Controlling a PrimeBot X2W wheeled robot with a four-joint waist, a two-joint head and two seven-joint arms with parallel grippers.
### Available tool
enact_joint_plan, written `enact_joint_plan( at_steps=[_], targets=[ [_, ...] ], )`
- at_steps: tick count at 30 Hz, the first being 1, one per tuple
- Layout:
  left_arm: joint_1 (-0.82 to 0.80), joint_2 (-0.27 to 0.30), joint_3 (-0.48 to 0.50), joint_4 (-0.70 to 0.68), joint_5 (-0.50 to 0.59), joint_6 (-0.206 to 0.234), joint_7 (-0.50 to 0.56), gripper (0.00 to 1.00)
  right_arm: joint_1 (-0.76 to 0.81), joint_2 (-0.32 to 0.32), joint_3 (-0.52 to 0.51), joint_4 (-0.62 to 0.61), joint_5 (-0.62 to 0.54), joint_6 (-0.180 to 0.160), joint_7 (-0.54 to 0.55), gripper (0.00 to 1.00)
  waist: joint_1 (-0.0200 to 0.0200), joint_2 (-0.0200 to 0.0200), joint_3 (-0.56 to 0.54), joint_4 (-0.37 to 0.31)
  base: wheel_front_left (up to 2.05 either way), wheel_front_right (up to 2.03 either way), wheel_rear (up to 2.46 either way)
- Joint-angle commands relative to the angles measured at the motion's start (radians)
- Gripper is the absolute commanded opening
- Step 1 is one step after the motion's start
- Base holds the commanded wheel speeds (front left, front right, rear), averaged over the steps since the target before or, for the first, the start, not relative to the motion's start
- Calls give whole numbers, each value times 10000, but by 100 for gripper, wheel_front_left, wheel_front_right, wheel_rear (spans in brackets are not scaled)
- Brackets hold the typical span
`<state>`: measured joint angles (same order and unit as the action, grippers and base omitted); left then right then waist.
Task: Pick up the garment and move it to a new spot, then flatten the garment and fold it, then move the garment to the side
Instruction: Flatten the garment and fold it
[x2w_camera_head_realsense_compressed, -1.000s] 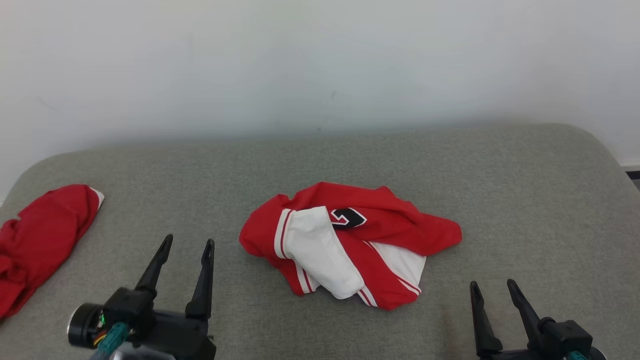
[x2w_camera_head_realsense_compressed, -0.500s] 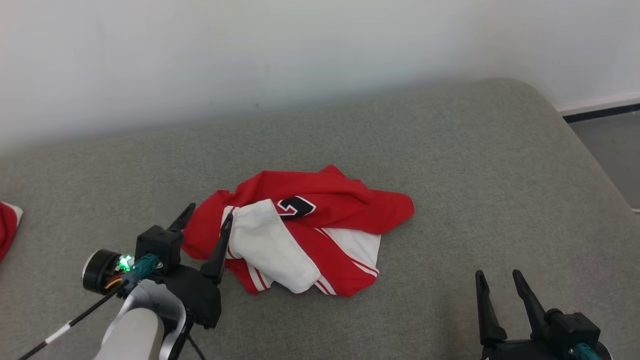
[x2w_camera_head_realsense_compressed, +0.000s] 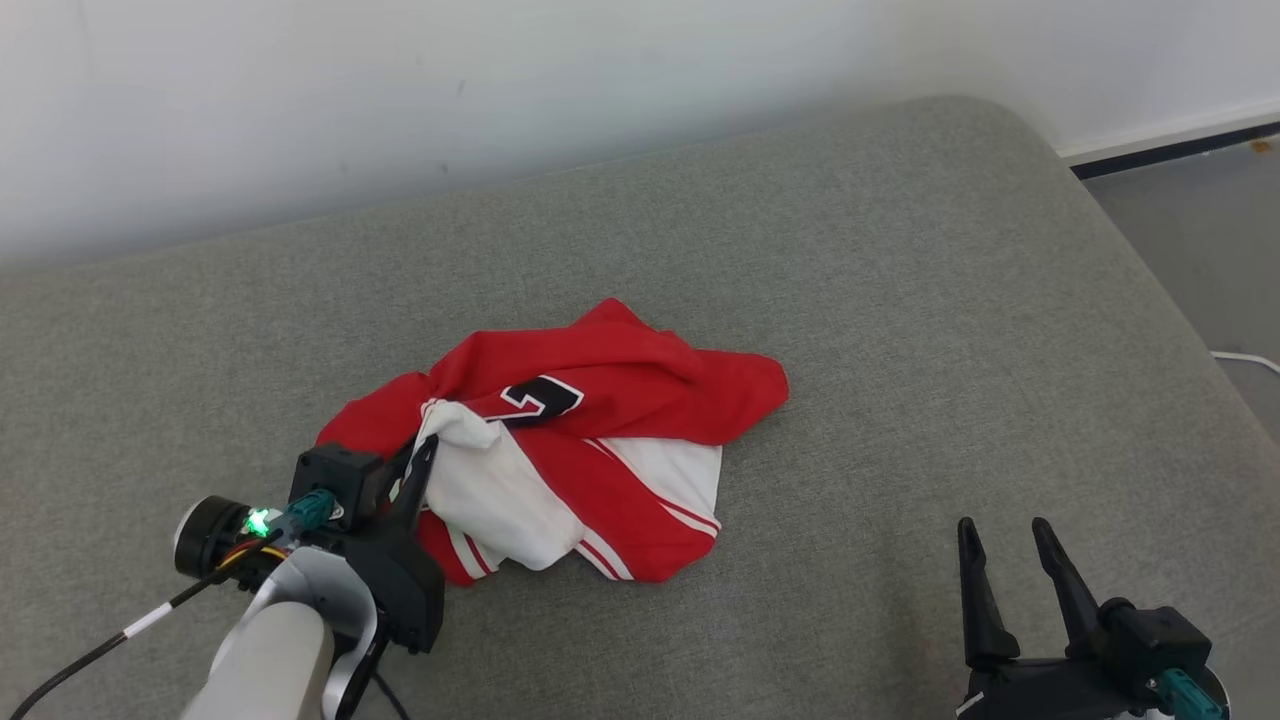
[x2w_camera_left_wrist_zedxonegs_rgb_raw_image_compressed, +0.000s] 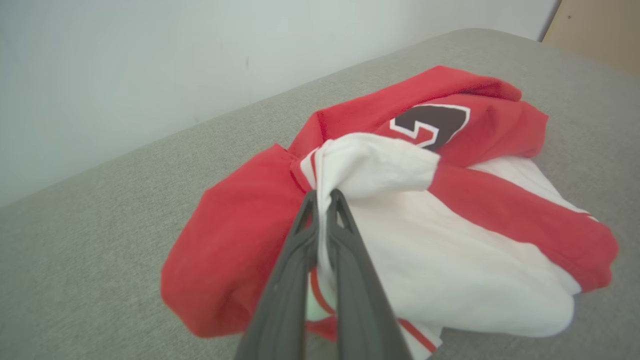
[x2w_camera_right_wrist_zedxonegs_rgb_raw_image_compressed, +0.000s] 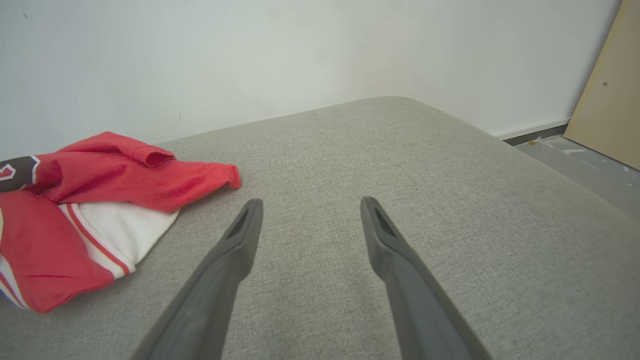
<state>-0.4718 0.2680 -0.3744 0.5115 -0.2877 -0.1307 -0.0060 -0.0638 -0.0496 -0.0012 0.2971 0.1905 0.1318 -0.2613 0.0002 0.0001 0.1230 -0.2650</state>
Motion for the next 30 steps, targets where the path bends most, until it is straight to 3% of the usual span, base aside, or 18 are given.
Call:
enact_joint_plan(
  at_steps=[1,11,15,21,26,30],
  targets=[
    [-127,-107,-17,-63,-76,36,-185,0,69,-12,-107,-70,-25,-22,-48,100,-2,-1,-67,124,0,0,0],
    [-618,24,162,-1172,-456,36,-659,0,369,-13,-223,-72,-181,-22,-52,100,-2,-1,-707,1084,0,0,0],
    [-973,544,587,-1990,-559,86,-520,0,373,-15,-208,-79,-228,-22,-52,100,-2,-1,-953,1532,0,0,0],
    [-1623,1786,1098,-2986,-695,52,177,0,421,-15,-160,-2,-181,-22,-53,100,-2,-1,-1228,1831,0,0,0],
    [-2647,2879,997,-3270,-653,-5,777,0,386,-16,-57,42,-111,-22,-53,100,-2,-1,-1267,1725,0,0,0],
    [-3368,3228,847,-3331,-861,12,1127,0,368,-15,-62,50,-71,-22,-54,100,-2,-1,-1251,1479,0,0,0]
  ],
)
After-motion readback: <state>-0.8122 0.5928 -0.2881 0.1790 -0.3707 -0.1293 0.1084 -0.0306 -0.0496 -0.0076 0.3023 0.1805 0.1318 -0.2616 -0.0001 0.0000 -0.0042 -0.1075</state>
